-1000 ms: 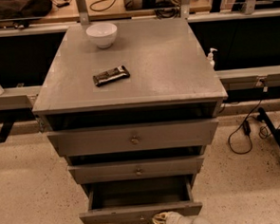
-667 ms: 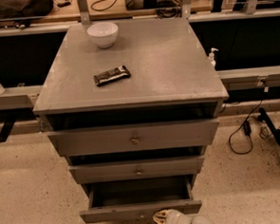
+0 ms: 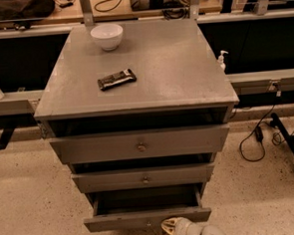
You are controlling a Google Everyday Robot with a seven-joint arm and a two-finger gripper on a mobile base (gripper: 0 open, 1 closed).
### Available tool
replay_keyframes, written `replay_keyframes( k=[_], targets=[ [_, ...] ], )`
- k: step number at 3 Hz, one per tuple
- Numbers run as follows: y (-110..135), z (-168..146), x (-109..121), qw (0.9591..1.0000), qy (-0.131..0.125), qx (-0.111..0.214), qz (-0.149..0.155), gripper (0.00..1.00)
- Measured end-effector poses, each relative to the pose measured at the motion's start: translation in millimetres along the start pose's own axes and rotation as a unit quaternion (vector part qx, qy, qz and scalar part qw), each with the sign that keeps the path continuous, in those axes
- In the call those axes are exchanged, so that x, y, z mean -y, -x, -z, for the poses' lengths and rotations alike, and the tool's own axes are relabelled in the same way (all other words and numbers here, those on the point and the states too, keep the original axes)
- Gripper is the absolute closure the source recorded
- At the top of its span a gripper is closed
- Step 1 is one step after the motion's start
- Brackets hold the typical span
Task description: Close bottom drawer
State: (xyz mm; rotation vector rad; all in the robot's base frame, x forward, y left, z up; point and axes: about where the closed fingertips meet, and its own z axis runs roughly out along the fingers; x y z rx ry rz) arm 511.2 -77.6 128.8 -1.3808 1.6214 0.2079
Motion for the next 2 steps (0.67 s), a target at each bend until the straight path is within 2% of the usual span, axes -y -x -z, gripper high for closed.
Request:
replay_keyframes(
  k=[2],
  targets=[
    [0.4, -3.6, 1.9, 1.0, 0.008, 0.001, 0.002, 1.0]
  ],
)
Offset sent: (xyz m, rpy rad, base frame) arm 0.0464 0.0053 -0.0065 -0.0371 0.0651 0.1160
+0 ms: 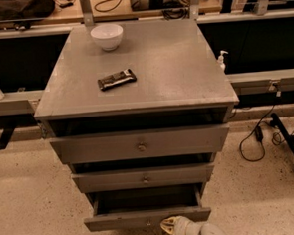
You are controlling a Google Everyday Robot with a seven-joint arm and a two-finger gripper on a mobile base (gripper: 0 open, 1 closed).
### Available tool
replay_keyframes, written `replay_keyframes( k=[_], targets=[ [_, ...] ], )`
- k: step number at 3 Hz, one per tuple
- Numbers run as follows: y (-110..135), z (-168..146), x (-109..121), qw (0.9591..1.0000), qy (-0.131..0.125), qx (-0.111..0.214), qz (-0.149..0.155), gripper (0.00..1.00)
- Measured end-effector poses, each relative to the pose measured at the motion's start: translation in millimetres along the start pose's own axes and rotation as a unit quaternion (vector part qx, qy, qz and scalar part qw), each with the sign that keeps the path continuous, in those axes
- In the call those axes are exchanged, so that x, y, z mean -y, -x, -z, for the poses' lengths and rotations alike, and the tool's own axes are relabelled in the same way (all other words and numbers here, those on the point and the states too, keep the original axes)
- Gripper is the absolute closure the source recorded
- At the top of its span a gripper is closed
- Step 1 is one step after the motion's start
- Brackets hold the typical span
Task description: Close bottom drawer
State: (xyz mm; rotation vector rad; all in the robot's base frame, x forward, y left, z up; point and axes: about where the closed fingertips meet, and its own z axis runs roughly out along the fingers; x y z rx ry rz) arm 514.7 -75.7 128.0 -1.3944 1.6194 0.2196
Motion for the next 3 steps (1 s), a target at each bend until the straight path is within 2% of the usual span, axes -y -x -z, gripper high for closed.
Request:
replay_keyframes(
  k=[3],
  targets=[
    [0.9, -0.1, 2.2, 1.0, 0.001, 0.001, 0.002, 1.0]
  ],
)
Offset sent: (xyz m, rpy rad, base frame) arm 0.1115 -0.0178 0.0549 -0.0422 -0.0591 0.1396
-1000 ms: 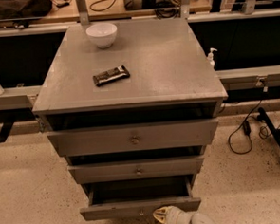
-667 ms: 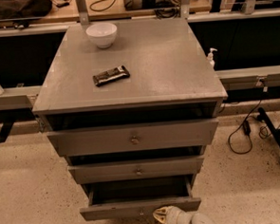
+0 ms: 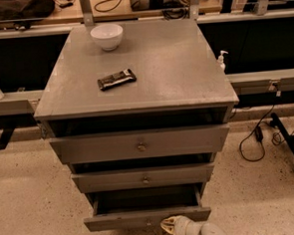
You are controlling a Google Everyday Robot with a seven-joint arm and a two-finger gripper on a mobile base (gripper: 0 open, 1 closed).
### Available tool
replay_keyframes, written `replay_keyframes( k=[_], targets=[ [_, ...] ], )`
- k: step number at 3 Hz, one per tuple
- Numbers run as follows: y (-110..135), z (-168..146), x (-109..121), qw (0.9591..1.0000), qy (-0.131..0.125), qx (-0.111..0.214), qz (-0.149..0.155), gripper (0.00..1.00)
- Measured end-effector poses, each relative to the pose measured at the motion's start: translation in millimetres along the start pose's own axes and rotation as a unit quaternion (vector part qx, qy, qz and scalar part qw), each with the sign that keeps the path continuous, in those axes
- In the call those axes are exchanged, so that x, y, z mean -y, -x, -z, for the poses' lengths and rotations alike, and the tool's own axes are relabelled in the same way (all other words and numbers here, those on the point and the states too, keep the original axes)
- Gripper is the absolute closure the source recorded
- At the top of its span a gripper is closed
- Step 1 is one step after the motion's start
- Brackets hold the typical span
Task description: Close bottom drawer
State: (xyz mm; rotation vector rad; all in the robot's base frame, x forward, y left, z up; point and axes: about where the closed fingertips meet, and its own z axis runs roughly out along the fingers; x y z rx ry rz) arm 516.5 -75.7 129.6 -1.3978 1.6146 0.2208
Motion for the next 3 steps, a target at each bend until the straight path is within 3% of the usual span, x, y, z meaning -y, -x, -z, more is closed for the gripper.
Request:
replay_keyframes(
  k=[3],
  targets=[
    [0.1, 0.1, -0.4, 1.0, 0.0, 0.0, 0.0, 0.36]
  ],
)
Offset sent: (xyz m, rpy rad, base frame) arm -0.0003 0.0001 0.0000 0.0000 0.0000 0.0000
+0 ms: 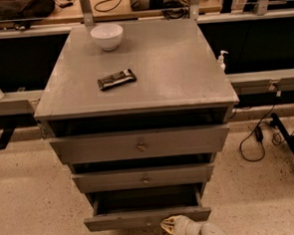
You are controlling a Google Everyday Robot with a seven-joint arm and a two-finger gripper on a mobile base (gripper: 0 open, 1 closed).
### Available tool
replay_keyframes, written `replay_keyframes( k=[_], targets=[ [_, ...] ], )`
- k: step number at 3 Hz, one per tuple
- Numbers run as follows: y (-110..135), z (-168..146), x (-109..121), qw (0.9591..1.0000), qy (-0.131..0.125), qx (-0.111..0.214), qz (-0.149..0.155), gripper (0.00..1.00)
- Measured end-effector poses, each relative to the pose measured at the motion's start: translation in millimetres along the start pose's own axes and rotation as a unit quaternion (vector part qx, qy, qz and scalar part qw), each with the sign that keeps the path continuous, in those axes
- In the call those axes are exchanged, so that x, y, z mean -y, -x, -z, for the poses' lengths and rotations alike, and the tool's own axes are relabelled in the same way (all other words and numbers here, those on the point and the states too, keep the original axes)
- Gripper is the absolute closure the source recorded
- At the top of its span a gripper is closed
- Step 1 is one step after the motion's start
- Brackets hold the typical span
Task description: Close bottom drawer
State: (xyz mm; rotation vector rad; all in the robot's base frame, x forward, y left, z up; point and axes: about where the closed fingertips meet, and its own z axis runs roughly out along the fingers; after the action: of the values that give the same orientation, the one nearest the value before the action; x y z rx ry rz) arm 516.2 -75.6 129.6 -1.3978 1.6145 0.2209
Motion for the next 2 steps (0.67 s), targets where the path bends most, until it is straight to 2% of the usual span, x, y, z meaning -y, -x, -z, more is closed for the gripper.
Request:
replay_keyframes(
  k=[1, 2],
  targets=[
    [-0.7, -1.1, -3.7, 0.9999, 0.014, 0.006, -0.006, 0.37],
    [-0.2, -0.5, -5.6, 0.9998, 0.016, 0.006, -0.007, 0.69]
  ],
)
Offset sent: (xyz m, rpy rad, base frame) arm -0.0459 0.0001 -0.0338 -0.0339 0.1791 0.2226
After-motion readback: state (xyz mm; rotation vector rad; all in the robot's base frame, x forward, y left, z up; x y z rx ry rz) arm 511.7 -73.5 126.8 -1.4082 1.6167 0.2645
